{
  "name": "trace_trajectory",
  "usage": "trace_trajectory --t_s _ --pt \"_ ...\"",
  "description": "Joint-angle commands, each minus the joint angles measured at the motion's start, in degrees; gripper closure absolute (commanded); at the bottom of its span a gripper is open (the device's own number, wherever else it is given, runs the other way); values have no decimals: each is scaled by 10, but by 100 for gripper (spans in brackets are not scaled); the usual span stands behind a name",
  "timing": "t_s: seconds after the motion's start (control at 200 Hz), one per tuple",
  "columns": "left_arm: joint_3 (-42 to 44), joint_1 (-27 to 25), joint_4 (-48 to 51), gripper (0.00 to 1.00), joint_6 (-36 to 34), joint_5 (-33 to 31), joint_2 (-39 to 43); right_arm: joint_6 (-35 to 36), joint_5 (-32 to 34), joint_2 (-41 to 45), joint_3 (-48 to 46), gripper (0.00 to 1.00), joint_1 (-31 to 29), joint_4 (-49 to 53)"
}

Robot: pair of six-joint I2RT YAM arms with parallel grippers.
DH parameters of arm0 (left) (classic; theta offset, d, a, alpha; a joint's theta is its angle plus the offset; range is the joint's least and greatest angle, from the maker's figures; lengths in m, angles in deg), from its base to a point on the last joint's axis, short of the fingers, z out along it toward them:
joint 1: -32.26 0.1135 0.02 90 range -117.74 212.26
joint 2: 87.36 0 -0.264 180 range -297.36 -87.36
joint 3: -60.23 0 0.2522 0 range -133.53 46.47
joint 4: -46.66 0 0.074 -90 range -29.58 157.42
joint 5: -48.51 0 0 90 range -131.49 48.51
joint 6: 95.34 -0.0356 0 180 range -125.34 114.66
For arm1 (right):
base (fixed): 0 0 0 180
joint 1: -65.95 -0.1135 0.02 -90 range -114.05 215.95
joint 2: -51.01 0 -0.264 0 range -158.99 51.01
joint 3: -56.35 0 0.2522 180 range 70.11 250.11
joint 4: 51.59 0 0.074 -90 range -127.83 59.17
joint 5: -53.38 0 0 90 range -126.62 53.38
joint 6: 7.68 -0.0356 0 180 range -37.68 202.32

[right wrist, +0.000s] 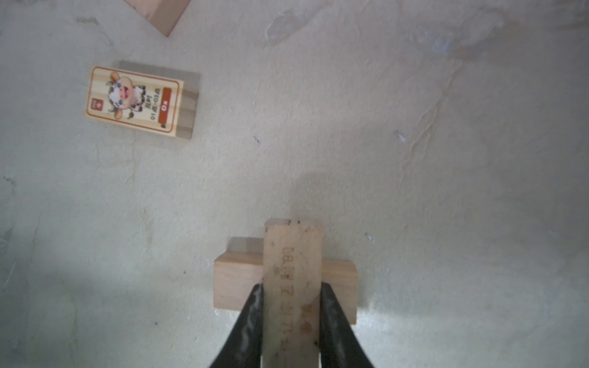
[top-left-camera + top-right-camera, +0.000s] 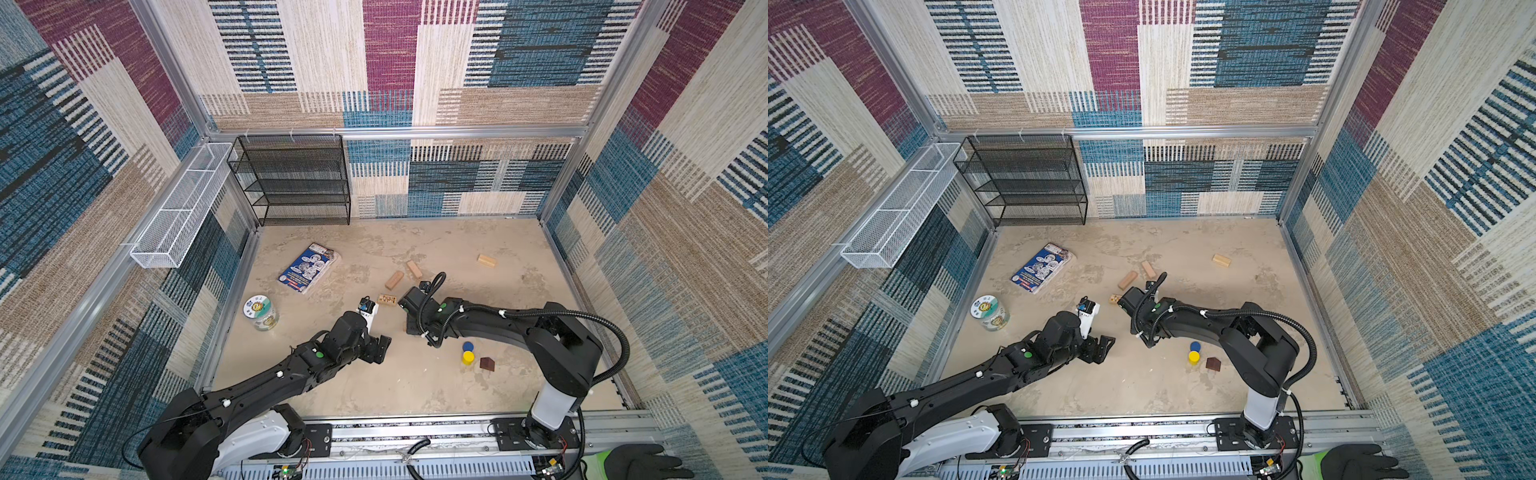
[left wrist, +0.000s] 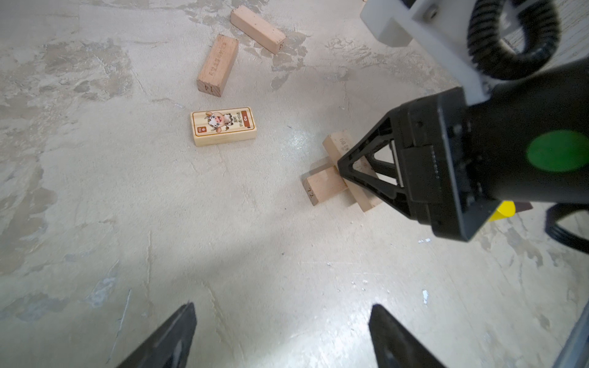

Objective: Build the wood block tower
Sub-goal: 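Hold the block pressed on the center block with the right gripper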

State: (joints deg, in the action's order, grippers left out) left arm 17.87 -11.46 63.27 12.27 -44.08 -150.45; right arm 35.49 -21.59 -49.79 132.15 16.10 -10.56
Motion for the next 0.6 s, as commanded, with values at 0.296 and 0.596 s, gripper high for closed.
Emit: trace_trajectory --t_s 0.296,0.596 --pt "-2 0 -3 10 -12 -5 -4 -1 -6 -7 6 90 0 -10" --pt "-3 0 -4 10 -11 -4 -9 -2 -15 -4 5 47 0 -11"
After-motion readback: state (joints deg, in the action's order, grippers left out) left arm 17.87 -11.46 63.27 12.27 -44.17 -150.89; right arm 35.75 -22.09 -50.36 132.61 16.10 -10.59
